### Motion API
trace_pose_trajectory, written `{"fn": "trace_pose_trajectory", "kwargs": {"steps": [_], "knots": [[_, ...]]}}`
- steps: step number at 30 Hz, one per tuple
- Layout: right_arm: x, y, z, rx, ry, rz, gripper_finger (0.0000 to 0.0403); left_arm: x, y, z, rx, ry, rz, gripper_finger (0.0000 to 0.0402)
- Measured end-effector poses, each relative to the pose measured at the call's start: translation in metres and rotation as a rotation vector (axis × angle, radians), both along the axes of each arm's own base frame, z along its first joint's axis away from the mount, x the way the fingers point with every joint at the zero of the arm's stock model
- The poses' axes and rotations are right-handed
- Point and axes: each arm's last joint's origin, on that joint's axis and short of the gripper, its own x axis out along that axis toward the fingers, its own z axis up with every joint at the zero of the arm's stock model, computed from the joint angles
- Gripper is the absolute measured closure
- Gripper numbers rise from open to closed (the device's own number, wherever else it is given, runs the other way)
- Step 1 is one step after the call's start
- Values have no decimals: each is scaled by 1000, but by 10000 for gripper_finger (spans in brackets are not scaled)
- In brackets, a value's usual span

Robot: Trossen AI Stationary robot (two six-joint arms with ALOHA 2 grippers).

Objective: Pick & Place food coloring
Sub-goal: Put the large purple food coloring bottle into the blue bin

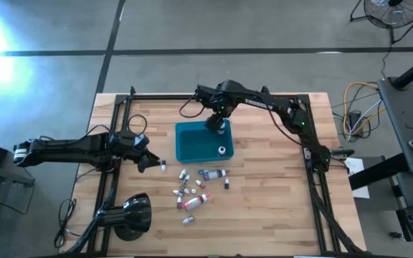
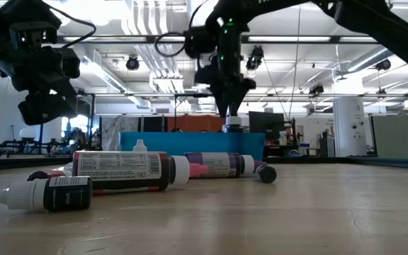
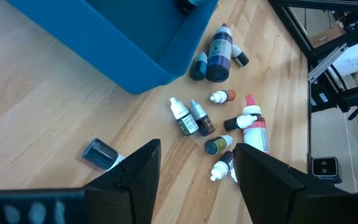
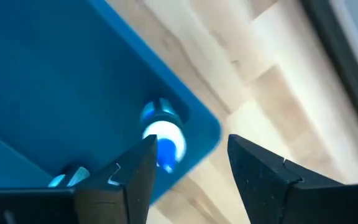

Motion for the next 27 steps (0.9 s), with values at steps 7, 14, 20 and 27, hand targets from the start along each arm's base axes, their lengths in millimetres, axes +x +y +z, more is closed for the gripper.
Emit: {"fn": "trace_pose_trajectory", "kwargs": {"steps": [7,14,20,27], "knots": [[-17,30,47,-45,-44,221,212,0,0,0,0,0,-1,224],[-31,92,62,-63,-76,433,211,0,0,0,0,0,-1,224],[-65,142,42,-41,-127,449,211,0,0,0,0,0,-1,224],[-98,186,2,-23,-307,478,211,0,0,0,0,0,-1,224]]}}
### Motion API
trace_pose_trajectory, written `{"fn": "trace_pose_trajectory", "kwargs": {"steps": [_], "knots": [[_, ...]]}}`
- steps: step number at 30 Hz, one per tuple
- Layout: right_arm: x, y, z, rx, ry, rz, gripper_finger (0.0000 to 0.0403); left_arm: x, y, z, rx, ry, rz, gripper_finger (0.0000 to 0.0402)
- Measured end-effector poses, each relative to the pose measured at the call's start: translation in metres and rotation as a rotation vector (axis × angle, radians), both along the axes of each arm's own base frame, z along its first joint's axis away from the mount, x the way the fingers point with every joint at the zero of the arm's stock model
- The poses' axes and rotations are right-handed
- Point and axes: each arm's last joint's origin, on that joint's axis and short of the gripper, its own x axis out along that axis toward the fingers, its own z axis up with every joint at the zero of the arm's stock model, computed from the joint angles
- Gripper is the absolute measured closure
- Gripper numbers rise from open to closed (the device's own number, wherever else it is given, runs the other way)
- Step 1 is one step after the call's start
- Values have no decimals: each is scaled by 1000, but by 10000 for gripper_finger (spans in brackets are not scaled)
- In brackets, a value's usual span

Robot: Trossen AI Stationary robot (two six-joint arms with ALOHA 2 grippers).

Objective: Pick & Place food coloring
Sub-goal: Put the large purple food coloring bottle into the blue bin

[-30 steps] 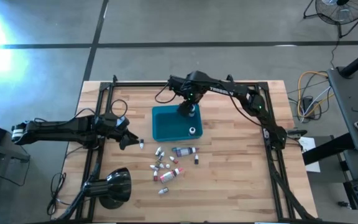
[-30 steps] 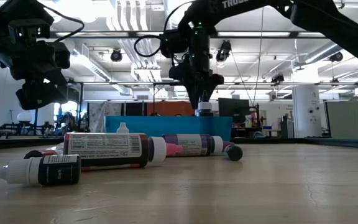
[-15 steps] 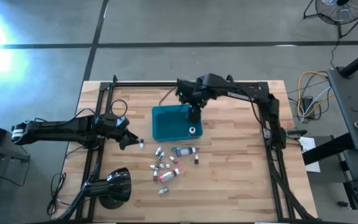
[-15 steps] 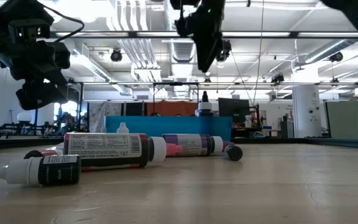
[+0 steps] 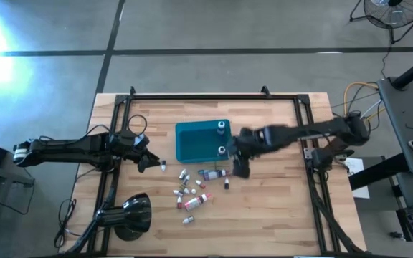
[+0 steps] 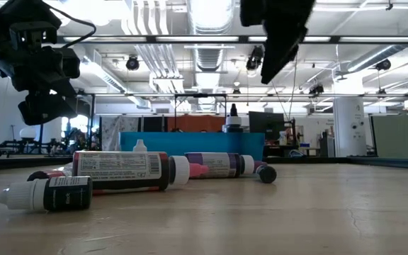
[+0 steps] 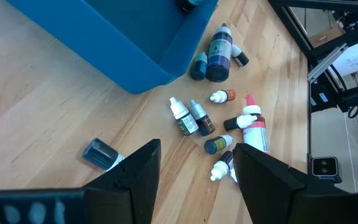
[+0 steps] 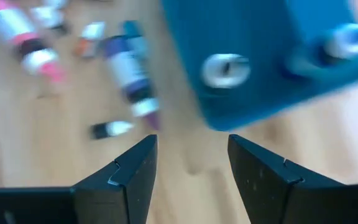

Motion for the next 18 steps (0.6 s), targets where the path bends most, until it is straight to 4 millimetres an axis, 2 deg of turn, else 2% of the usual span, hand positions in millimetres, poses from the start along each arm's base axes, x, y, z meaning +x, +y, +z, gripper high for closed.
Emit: {"fn": "trace_pose_trajectory", "kwargs": {"steps": [3,8,12,18], "knots": [[-5,16,-24,-23,-9,109,211,0,0,0,0,0,0,224],[-8,28,-60,-7,-21,113,211,0,0,0,0,0,0,224],[-3,30,-81,-25,-54,164,213,0,0,0,0,0,1,224],[7,29,-103,-79,-63,255,228,0,0,0,0,3,1,224]]}}
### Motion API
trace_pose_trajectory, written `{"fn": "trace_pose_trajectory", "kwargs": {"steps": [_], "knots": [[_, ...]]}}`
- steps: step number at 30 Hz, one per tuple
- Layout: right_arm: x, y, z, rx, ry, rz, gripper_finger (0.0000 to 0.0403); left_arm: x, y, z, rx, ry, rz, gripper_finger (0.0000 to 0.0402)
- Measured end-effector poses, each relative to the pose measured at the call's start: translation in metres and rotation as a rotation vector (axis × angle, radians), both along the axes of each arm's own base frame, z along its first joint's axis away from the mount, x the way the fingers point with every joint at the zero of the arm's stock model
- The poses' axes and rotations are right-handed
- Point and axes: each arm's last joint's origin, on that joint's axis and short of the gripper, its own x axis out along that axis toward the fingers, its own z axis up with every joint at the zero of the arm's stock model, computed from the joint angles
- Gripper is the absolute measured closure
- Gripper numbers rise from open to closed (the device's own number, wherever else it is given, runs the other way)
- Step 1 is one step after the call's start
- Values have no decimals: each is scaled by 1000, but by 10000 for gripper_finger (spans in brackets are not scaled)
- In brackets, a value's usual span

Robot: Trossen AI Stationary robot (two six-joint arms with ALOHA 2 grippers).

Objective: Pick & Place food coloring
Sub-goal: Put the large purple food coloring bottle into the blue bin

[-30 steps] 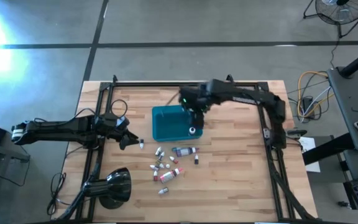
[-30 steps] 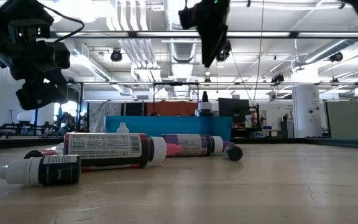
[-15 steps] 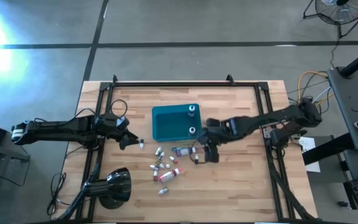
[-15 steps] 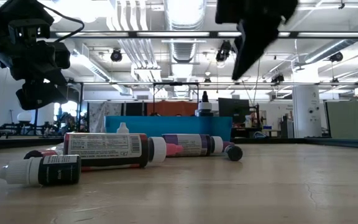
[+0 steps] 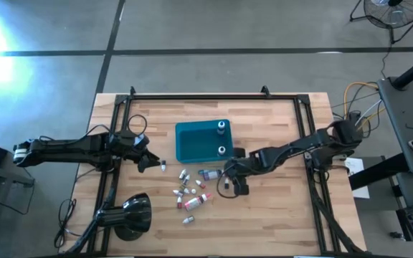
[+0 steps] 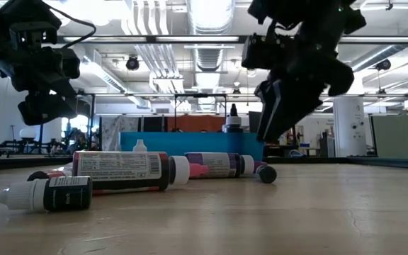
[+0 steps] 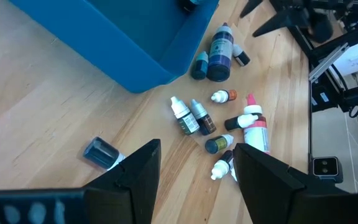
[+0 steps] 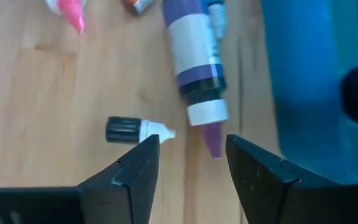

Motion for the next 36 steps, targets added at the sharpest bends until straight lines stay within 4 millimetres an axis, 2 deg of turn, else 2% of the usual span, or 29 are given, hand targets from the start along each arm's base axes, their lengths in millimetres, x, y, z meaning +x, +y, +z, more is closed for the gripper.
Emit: {"fn": "trace_pose_trajectory", "kwargs": {"steps": [5,9,18,26,30,36], "knots": [[9,1,-15,-31,6,49,239,0,0,0,0,0,0,224],[14,0,-18,-50,3,11,239,0,0,0,0,-1,-1,224],[20,0,-16,-101,-36,68,207,0,0,0,0,0,-1,224],[19,-3,-27,-113,-11,75,176,0,0,0,0,0,-1,224],[25,-1,-41,-117,-16,81,172,0,0,0,0,0,-1,224],[24,-1,-39,-102,-20,58,181,0,0,0,0,0,-1,224]]}}
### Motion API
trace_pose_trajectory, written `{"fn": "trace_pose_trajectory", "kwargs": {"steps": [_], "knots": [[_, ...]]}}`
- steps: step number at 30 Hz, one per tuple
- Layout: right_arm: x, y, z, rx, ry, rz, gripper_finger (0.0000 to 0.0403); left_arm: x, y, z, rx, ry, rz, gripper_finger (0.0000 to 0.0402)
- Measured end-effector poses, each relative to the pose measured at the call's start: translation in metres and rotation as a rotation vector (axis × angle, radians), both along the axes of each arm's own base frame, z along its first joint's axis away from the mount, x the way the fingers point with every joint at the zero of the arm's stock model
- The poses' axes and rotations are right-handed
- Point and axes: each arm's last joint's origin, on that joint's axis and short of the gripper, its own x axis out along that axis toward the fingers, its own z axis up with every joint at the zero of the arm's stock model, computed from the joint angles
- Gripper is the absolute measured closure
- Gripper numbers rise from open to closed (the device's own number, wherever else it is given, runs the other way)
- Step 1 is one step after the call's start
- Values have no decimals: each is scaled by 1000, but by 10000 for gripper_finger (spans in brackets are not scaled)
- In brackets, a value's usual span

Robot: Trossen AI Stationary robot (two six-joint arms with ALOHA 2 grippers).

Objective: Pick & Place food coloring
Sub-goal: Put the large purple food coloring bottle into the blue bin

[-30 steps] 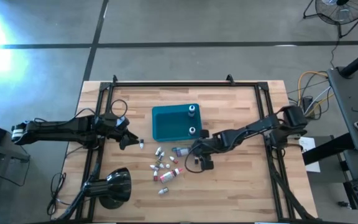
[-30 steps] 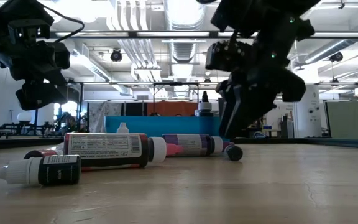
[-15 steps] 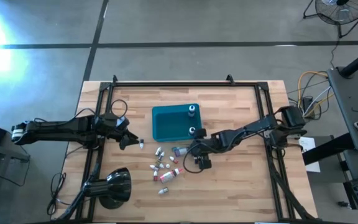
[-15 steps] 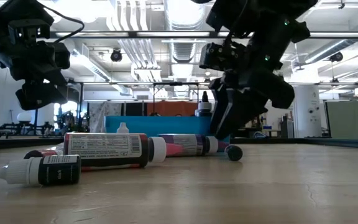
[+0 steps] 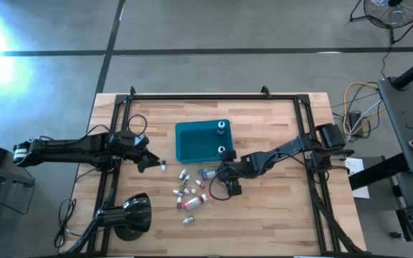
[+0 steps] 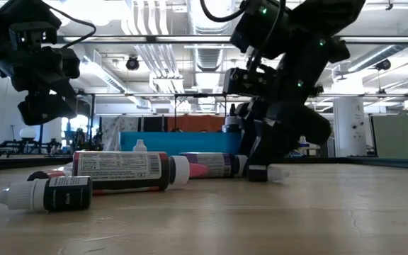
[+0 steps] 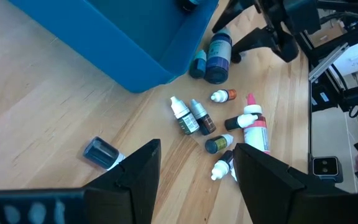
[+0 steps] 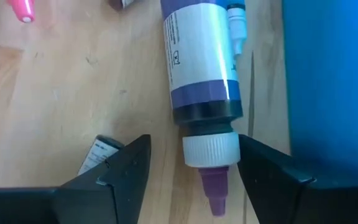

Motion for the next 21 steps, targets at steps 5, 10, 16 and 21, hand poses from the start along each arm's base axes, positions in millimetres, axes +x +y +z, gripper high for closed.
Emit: {"fn": "trace_pose_trajectory", "kwargs": {"steps": [5,10,16,21], "knots": [[1,-1,4,-6,-17,-18,195,0,0,0,0,0,0,224],[0,-1,4,21,-22,-61,224,0,0,0,0,0,0,224],[0,-1,3,24,-15,-67,268,0,0,0,0,0,1,224],[-8,-2,10,21,45,-83,299,0,0,0,0,0,1,224]]}}
